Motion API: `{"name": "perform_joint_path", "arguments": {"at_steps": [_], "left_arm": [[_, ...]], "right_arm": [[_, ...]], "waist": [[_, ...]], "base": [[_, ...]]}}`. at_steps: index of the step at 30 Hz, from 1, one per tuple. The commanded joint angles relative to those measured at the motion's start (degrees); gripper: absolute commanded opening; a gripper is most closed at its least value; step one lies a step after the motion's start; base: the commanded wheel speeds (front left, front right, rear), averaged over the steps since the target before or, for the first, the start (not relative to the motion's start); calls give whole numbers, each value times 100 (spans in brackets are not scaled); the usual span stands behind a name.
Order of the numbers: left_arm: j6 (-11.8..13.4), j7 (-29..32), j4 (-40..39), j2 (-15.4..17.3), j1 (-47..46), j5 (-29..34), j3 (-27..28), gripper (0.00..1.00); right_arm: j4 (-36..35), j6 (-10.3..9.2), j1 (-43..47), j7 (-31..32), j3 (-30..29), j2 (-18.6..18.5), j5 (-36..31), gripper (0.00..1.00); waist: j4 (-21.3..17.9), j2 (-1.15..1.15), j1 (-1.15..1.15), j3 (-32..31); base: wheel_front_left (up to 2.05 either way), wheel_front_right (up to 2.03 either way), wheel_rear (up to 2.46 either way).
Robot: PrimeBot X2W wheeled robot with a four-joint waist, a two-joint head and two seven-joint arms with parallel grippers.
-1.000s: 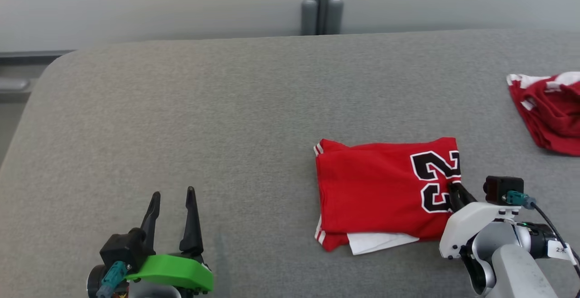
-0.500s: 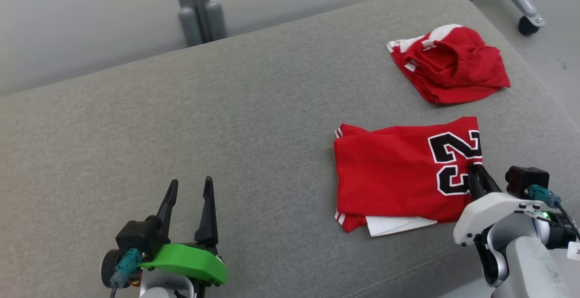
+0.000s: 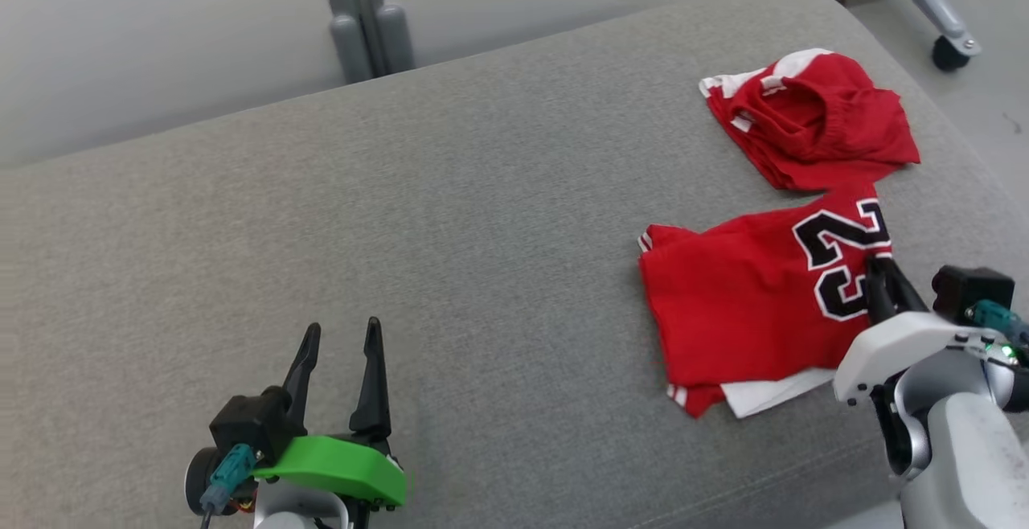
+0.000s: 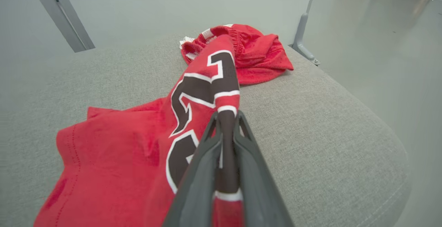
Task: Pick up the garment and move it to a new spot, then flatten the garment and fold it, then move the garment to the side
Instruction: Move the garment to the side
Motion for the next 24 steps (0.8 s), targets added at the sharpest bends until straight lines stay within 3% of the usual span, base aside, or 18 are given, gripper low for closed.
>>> {"name": "perform_joint_path", "arguments": {"at_steps": [1,12,24], "left_arm": [[37,-29,-13,26,96,-33,38,100],[88,-73,-170,120,-76,-21,203,100],[75,-98,-240,207,-315,83,216,100]], "right_arm": [[-76,-12,-182,62,13,-89,-54,0],[246,-12,-1576,461,-59,-934,-70,0],[1029,-12,-2349,261,-807,-1986,-398,0]], "waist": [[637,0,0,-203],[1289,0,0,204],[1692,0,0,797]], "base": [[0,0,0],[0,0,0],[0,0,0]]}}
